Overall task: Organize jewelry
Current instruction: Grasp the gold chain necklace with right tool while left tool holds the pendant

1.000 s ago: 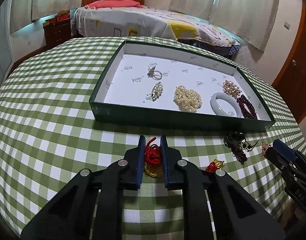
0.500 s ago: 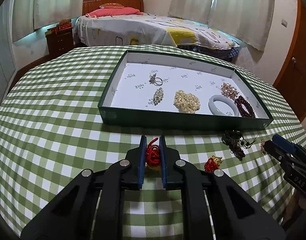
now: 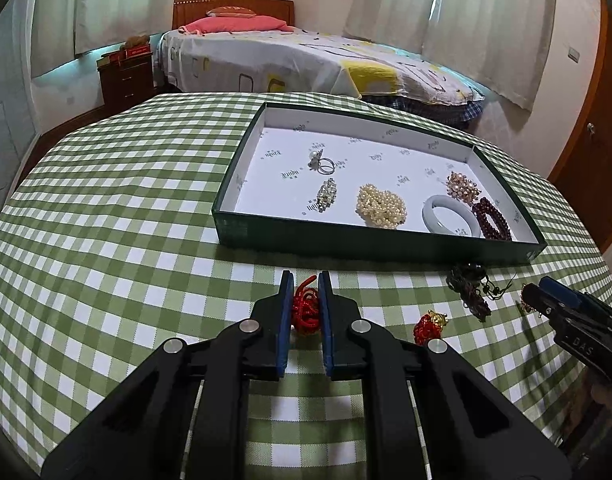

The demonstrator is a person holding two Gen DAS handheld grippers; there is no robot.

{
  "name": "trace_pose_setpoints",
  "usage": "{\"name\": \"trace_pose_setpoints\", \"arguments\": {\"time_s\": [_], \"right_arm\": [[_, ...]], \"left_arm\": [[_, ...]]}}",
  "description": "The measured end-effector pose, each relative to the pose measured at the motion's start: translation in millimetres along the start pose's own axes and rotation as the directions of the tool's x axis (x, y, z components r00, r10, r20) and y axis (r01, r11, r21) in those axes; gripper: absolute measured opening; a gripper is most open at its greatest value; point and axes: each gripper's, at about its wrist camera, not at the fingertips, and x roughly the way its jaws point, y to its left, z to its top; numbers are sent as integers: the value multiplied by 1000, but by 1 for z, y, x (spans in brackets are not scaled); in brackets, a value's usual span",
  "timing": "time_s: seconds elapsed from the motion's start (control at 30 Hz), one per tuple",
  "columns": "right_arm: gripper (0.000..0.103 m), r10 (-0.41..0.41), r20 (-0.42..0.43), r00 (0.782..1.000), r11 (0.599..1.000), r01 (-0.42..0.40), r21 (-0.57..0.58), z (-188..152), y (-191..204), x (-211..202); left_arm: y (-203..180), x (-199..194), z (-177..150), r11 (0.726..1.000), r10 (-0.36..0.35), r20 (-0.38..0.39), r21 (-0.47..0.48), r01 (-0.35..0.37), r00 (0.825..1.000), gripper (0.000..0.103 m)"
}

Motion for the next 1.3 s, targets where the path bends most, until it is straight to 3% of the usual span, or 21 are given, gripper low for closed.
{"name": "trace_pose_setpoints", "arguments": {"time_s": [0.13,0.2,0.3,0.9,1.3], "right_arm": [[42,-4,-18,1000,1000,4,-11,-2,2,3],[29,-8,-17,1000,1000,8,-24,-3,3,2],[23,-2,-13,1000,999,1,-38,-5,5,0],[17,29,44,999,999,-27,-47,-5,12,-16],[17,63,132,989,997,-57,-44,19,16,-42]], "left_arm": [[-1,1,-2,1000,-1,-5,1,1,1000,13],[-2,2,-2,1000,-2,-6,3,2,1000,13],[-3,2,-2,1000,-3,-5,6,3,1000,13],[-4,-10,1,1000,-6,24,2,6,1000,13],[-10,-29,17,1000,-30,75,-4,30,997,13]]}}
